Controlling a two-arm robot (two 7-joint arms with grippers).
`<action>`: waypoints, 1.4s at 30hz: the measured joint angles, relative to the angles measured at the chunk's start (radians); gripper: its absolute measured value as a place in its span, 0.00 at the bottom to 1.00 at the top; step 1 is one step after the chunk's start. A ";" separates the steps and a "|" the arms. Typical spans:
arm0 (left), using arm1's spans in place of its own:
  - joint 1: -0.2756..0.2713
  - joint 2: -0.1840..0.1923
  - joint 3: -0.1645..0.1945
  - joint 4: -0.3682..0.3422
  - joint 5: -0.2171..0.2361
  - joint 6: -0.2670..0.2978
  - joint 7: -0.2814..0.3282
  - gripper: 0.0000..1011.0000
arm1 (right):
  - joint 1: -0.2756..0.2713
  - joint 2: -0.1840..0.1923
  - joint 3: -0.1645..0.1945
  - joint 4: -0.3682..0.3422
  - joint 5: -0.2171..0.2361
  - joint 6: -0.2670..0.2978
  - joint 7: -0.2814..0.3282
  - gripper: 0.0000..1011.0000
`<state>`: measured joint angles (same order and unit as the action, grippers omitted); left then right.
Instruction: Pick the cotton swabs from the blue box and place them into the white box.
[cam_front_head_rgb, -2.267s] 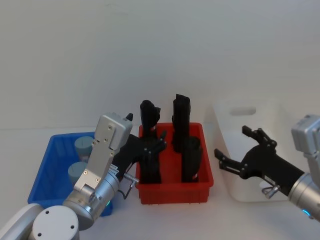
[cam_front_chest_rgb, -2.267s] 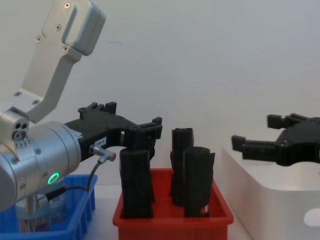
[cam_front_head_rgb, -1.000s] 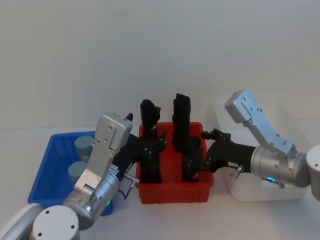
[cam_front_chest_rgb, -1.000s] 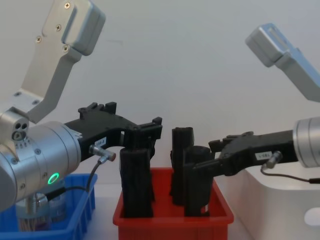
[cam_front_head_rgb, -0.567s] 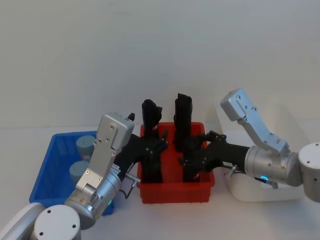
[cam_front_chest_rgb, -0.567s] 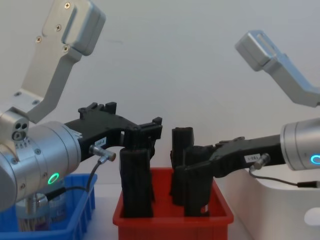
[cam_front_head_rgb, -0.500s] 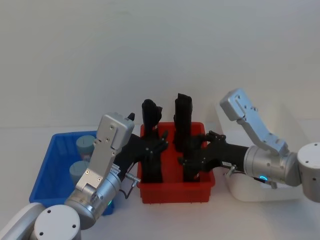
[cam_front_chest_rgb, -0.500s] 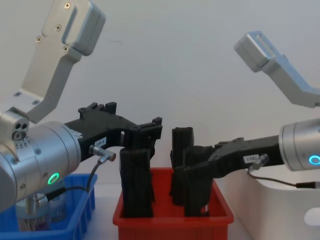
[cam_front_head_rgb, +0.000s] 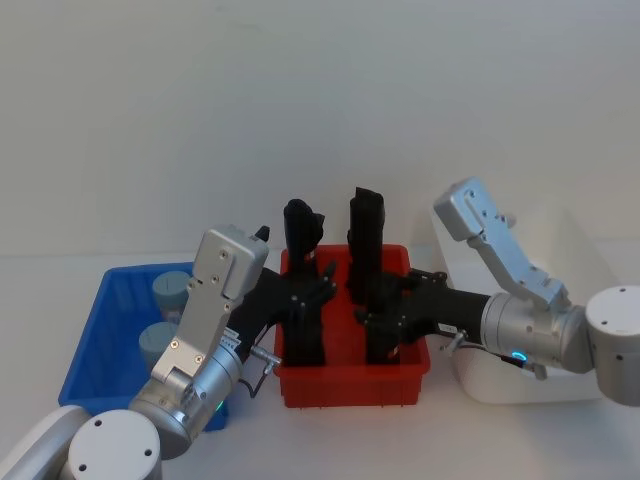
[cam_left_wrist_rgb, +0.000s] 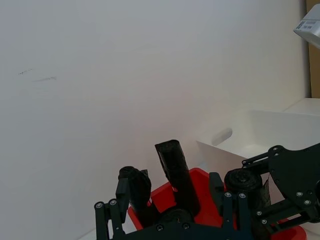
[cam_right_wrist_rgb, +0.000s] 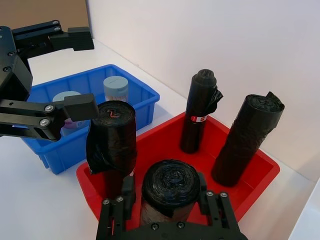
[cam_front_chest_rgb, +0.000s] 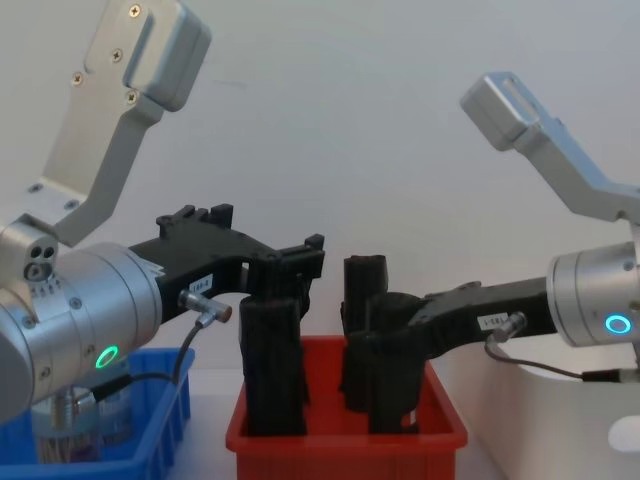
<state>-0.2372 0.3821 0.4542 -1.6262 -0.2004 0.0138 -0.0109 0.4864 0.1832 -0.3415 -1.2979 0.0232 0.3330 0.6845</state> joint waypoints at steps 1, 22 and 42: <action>0.000 0.000 0.000 0.000 0.000 0.000 0.000 0.99 | 0.000 0.000 0.000 0.001 0.000 0.000 0.000 0.73; 0.000 0.000 0.000 0.000 0.000 0.000 0.000 0.99 | 0.002 -0.001 -0.001 -0.004 0.009 0.000 -0.011 0.49; 0.000 0.000 0.000 0.000 0.000 0.000 0.000 0.99 | -0.018 0.051 0.047 -0.181 0.046 -0.071 -0.093 0.49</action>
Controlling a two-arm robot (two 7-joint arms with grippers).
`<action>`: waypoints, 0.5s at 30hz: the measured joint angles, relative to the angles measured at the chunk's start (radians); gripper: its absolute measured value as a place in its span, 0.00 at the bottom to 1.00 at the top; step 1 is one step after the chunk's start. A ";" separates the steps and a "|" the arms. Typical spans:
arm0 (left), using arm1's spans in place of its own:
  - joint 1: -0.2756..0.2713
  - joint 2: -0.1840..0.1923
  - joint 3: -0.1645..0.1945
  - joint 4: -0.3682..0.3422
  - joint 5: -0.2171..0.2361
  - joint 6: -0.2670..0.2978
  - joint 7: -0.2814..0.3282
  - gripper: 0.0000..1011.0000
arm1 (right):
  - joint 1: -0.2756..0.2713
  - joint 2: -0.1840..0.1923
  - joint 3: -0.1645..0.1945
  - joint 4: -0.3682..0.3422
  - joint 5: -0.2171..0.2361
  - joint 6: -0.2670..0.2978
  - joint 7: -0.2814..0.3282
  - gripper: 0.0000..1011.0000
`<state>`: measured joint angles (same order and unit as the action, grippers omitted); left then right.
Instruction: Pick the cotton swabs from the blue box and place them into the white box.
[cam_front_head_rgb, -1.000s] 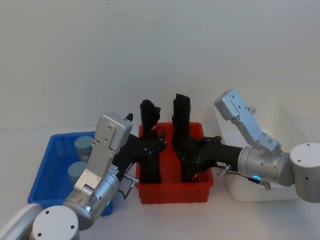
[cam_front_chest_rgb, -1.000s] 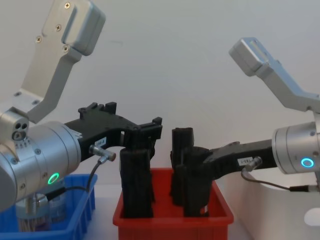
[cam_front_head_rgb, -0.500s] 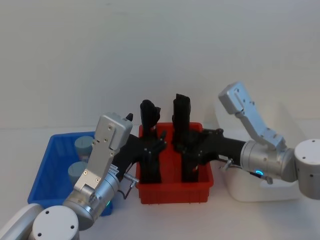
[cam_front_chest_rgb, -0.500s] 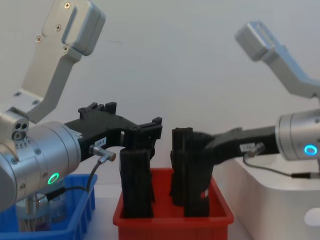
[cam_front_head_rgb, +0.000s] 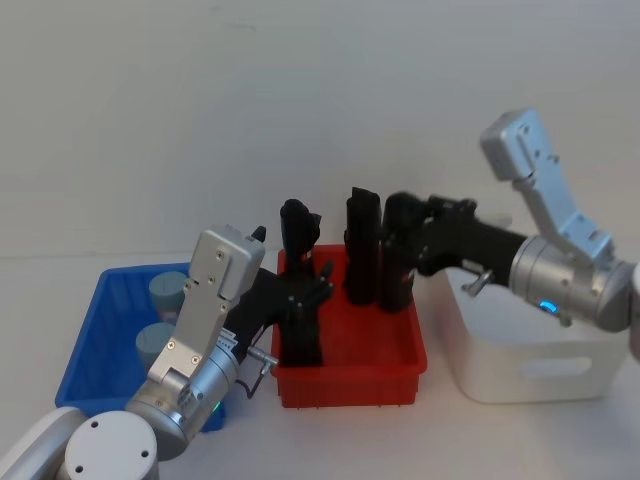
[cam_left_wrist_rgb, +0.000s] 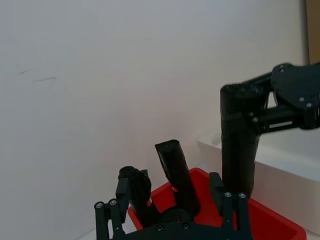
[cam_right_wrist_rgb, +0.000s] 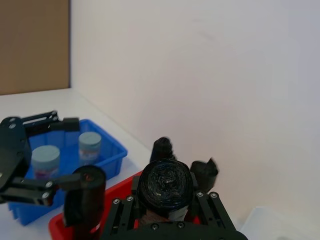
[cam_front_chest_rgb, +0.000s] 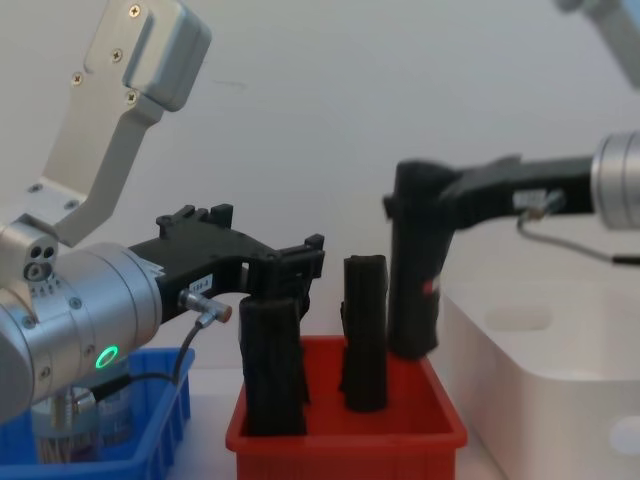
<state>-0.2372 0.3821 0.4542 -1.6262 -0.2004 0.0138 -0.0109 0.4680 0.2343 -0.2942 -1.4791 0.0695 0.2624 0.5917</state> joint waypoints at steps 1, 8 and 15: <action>0.000 0.000 0.000 0.000 0.000 0.000 0.000 0.99 | 0.000 0.000 0.000 0.000 0.000 0.000 0.000 0.49; 0.000 0.000 0.000 0.000 0.000 0.000 0.000 0.99 | 0.002 0.033 0.031 -0.053 -0.014 -0.032 -0.049 0.49; 0.000 0.000 0.000 0.000 0.000 0.000 0.000 0.99 | 0.014 0.064 0.064 -0.067 -0.035 -0.056 -0.098 0.49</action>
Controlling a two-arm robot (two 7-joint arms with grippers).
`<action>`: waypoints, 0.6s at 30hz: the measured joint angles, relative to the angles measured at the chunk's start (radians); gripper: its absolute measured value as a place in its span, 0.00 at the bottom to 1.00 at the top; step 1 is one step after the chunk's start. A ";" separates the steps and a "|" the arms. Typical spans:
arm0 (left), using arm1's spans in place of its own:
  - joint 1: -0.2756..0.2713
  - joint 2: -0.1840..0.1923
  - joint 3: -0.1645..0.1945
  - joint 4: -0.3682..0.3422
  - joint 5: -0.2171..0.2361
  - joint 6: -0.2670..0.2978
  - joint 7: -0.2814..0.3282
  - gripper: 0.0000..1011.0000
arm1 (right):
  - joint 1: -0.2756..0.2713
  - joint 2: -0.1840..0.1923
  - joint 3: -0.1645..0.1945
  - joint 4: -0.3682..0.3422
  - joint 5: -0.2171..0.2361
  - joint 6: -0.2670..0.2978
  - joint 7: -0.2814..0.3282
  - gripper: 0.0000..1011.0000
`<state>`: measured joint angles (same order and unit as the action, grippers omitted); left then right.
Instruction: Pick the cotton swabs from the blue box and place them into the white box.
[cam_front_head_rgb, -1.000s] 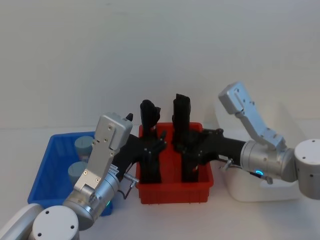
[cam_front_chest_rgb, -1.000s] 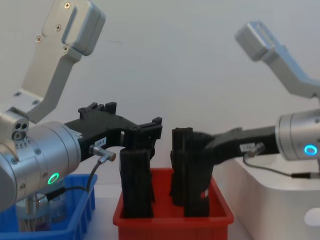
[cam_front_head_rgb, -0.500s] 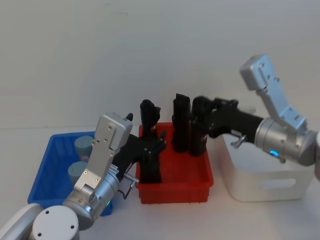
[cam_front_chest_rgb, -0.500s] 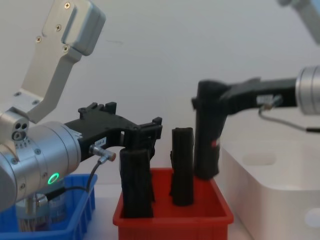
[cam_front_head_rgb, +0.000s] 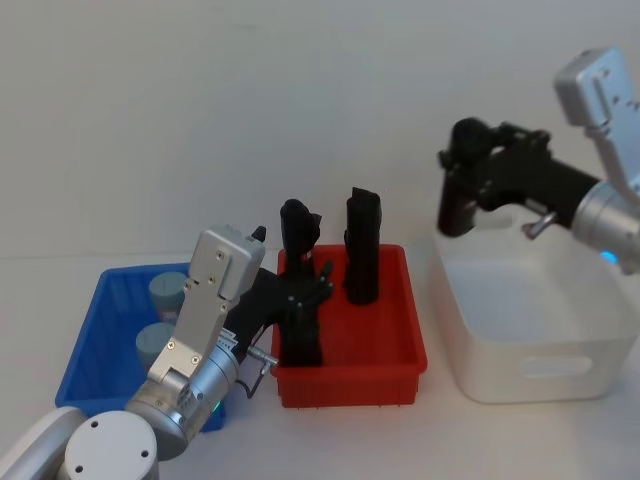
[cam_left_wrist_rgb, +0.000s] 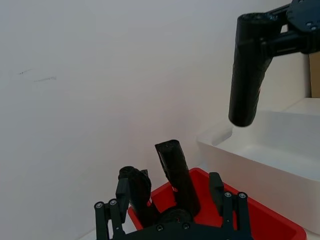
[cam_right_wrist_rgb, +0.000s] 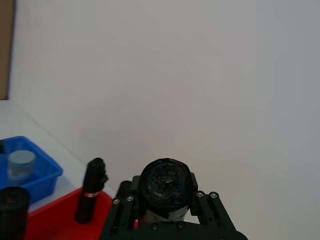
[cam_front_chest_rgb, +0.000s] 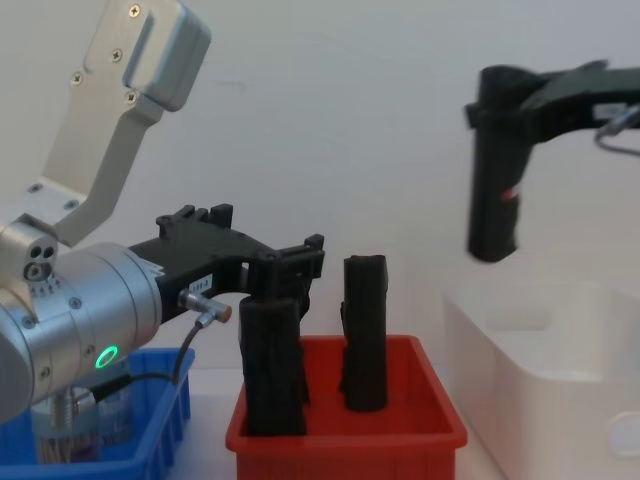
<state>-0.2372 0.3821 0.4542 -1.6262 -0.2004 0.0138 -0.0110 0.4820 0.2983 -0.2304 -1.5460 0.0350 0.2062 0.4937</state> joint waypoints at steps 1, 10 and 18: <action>0.000 0.000 0.000 0.000 0.000 0.000 0.000 0.99 | 0.003 0.004 0.005 0.001 -0.002 -0.002 -0.005 0.49; 0.000 0.000 0.000 0.000 0.000 0.000 0.000 0.99 | 0.035 0.035 0.039 0.071 -0.036 -0.012 -0.048 0.49; 0.000 0.000 0.000 0.000 0.000 0.000 0.000 0.99 | 0.075 0.039 0.051 0.174 -0.032 -0.011 -0.050 0.49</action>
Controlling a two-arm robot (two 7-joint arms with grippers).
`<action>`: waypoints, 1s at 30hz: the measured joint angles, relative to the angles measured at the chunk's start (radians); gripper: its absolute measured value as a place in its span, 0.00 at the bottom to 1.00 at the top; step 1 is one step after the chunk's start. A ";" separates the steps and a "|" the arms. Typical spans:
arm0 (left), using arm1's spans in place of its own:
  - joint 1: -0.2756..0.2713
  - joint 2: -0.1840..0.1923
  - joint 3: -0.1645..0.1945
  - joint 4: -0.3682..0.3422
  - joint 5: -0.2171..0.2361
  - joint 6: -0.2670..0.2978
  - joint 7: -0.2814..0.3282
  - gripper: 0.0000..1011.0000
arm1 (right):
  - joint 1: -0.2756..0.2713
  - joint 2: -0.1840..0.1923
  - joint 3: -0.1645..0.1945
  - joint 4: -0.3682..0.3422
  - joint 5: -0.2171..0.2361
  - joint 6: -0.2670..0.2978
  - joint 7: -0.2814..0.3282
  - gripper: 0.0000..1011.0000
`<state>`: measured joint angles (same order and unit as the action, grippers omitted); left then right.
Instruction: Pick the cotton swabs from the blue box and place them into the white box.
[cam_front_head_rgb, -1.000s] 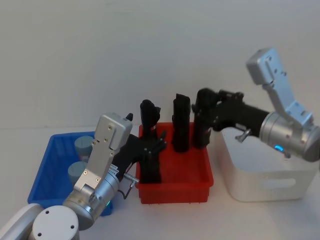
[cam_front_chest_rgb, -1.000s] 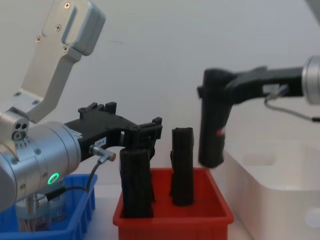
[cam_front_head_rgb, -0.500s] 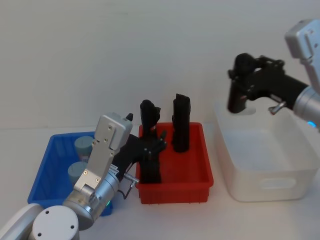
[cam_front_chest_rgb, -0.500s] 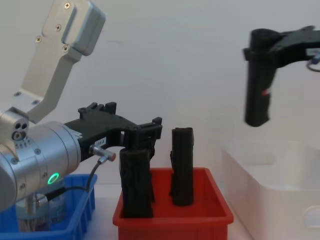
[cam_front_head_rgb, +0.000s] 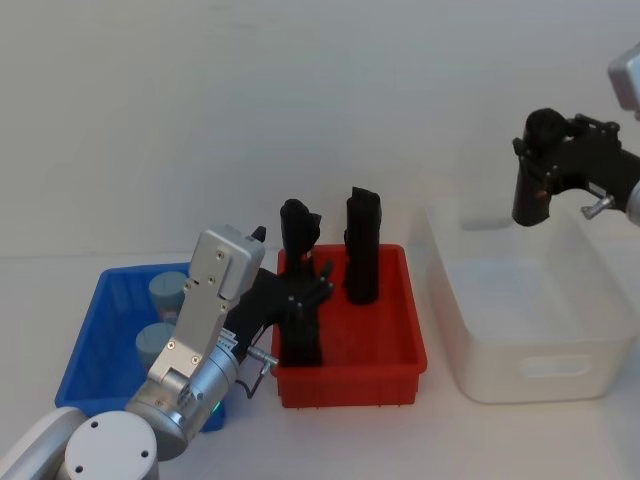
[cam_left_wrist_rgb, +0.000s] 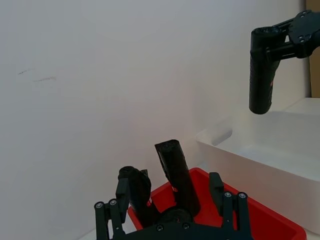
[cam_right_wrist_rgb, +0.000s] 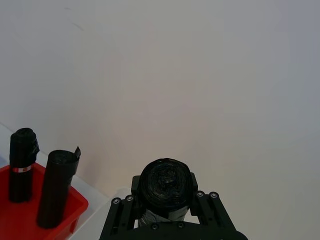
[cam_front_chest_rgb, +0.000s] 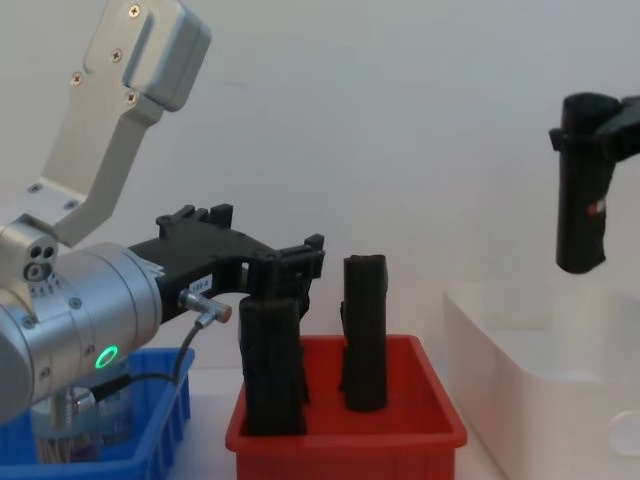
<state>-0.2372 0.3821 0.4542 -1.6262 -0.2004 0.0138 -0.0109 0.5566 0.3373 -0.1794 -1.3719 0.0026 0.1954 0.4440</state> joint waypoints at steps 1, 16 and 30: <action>0.000 0.000 0.000 0.000 0.000 0.000 0.000 0.99 | 0.003 0.000 0.000 0.007 0.003 0.000 0.001 0.49; 0.000 0.000 0.000 0.000 0.000 0.000 0.000 0.99 | 0.049 -0.015 0.005 0.091 0.085 0.017 0.023 0.49; 0.000 0.000 0.000 0.000 0.000 0.000 0.000 0.99 | 0.064 -0.020 0.006 0.114 0.111 0.056 0.001 0.58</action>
<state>-0.2372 0.3821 0.4542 -1.6262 -0.2004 0.0138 -0.0109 0.6208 0.3170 -0.1738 -1.2581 0.1133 0.2513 0.4446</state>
